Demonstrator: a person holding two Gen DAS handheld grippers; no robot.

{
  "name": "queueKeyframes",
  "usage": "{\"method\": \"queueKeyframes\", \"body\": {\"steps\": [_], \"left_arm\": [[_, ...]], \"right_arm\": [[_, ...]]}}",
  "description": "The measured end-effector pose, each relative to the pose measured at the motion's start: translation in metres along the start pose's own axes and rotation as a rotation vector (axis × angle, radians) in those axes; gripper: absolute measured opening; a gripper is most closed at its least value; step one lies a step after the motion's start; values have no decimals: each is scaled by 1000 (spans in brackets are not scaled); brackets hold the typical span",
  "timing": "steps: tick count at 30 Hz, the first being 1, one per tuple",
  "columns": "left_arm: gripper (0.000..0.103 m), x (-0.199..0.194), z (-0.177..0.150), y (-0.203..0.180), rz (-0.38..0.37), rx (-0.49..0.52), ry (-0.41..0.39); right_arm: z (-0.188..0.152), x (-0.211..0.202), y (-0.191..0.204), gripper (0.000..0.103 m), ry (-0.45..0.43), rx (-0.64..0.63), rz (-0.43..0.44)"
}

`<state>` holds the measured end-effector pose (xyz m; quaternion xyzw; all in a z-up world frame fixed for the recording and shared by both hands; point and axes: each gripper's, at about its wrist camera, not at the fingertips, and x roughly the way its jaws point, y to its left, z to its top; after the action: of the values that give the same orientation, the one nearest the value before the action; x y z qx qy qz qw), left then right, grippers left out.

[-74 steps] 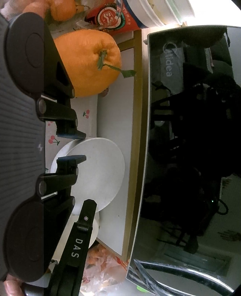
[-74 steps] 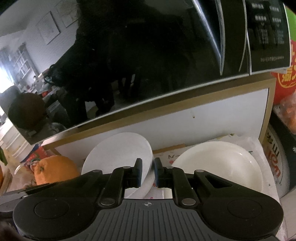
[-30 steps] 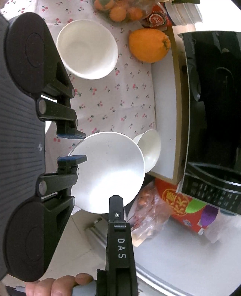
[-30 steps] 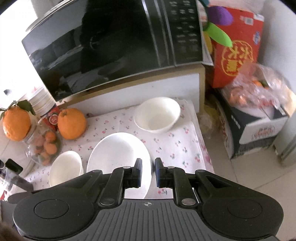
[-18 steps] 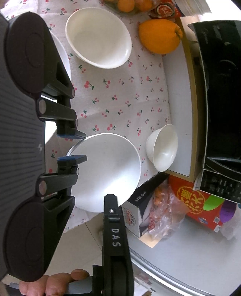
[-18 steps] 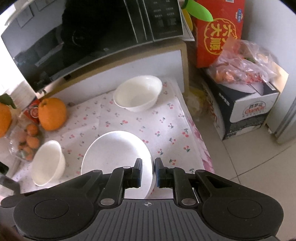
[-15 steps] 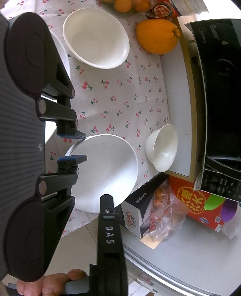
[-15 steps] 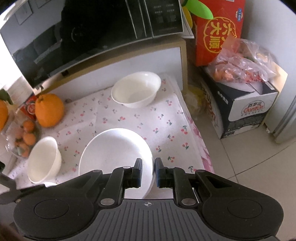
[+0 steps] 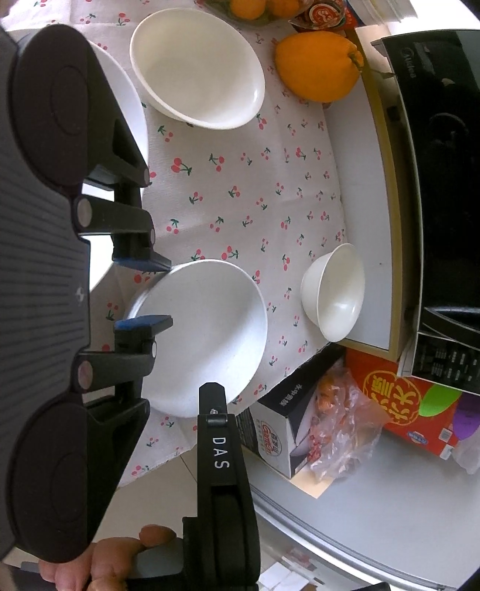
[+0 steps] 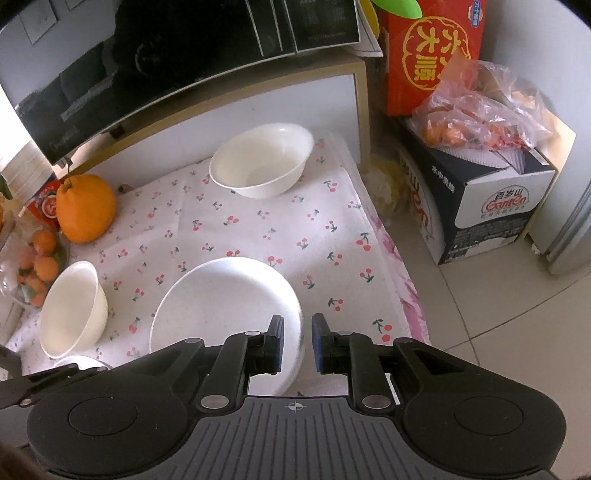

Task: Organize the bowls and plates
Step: 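Lift the white bowl with both grippers and carry it toward the plate stack, then lower the white bowl onto the plates and open both grippers, then move both tools to the other white bowl on the cloth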

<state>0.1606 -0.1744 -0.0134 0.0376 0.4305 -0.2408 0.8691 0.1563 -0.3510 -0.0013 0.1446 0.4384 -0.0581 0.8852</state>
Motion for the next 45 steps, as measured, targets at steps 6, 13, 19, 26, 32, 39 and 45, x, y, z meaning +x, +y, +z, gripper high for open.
{"method": "queueKeyframes", "body": {"steps": [6, 13, 19, 26, 32, 39, 45], "left_arm": [[40, -5, 0, 3, 2, -13, -6], [59, -19, 1, 8, -10, -32, -33], [76, -33, 1, 15, -29, -51, -41], [90, -51, -1, 29, -15, -75, -67], [97, -63, -2, 45, 25, -105, -87], [100, -74, -4, 75, 83, -163, -97], [102, -82, -9, 108, 146, -216, -104]], "right_arm": [[1, -3, -1, 31, -9, -12, -19], [1, -18, 0, 62, -44, -13, -2], [1, -31, 13, 76, -69, -43, 21], [-1, -45, 36, 85, -112, -105, 26], [0, -50, 59, 88, -134, -127, 49], [4, -48, 90, 89, -137, -129, 88], [4, -39, 120, 90, -123, -143, 116]]}}
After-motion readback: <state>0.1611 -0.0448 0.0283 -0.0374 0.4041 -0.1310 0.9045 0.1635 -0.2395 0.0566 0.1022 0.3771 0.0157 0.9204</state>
